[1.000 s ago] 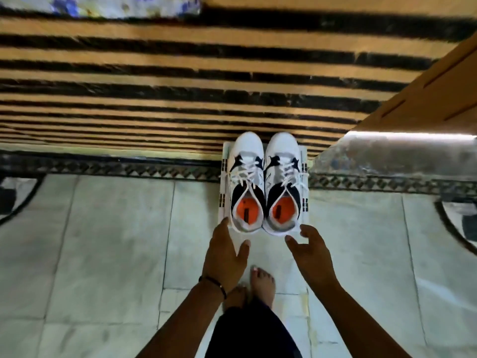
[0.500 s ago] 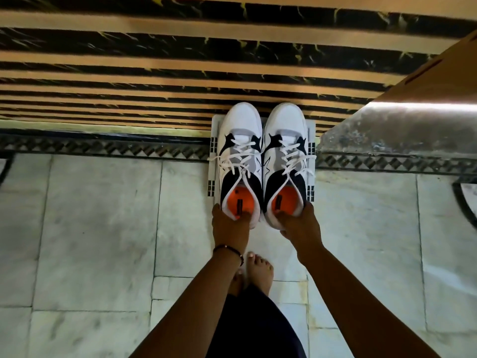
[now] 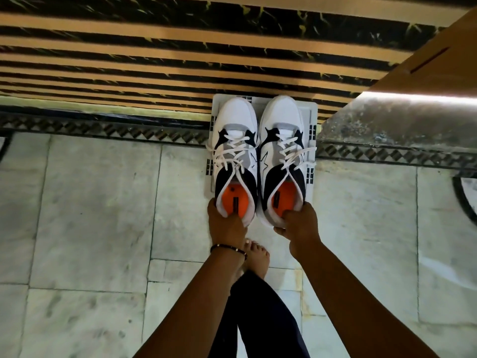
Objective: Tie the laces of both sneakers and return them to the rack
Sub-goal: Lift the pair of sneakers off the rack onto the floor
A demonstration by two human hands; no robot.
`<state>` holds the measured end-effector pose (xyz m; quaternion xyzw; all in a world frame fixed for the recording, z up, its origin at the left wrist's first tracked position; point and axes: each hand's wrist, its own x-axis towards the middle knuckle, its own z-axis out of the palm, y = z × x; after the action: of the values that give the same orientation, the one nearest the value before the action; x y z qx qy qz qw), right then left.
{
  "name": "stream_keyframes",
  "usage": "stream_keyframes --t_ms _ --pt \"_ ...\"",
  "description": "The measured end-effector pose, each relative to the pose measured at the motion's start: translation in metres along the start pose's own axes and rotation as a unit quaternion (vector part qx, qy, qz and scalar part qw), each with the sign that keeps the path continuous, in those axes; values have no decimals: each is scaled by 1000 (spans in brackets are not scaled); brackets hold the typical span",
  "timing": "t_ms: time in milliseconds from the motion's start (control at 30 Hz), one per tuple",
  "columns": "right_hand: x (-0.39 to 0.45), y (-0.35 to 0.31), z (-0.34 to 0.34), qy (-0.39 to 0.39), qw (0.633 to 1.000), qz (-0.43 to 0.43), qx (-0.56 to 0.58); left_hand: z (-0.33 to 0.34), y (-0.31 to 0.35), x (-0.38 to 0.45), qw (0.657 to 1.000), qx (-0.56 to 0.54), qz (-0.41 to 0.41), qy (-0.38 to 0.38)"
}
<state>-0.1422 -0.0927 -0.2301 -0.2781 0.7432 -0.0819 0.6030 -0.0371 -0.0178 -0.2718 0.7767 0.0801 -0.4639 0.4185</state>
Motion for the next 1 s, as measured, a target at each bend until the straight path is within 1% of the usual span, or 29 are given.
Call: stream_keyframes --t_ms 167,233,333,400,467,533,633,700,733,800,933,1000 --pt "-41 50 -9 1 999 -28 -42 -41 -50 -30 1000 18 20 -5" --pt "-64 76 -15 -10 999 -23 -29 -68 -67 -50 999 27 41 -14" --pt "-99 119 -22 -12 999 -26 -36 -109 -93 -71 993 80 77 -45" --pt "-124 147 -22 -9 999 -25 -23 -131 -116 -86 989 102 90 -51" --pt "-142 170 -22 -8 1000 -17 -12 -146 -136 -101 991 103 78 -44" --pt "-159 194 -19 -6 1000 -6 -3 -160 -152 -123 994 79 62 -41" --pt "-167 228 -18 3 1000 8 5 -171 -169 -144 999 25 3 -40" --pt "-156 254 -17 4 1000 12 2 -172 -190 -141 998 -12 -31 -54" --pt "-146 266 -15 1 1000 12 3 -171 -201 -134 997 -20 -35 -66" --pt "-114 288 -9 -2 1000 13 3 -163 -224 -109 996 -10 -43 -74" --pt "-25 339 14 3 1000 14 0 -132 -296 -25 996 6 -72 -50" --pt "16 356 26 3 1000 19 22 -118 -324 19 997 22 -59 -49"
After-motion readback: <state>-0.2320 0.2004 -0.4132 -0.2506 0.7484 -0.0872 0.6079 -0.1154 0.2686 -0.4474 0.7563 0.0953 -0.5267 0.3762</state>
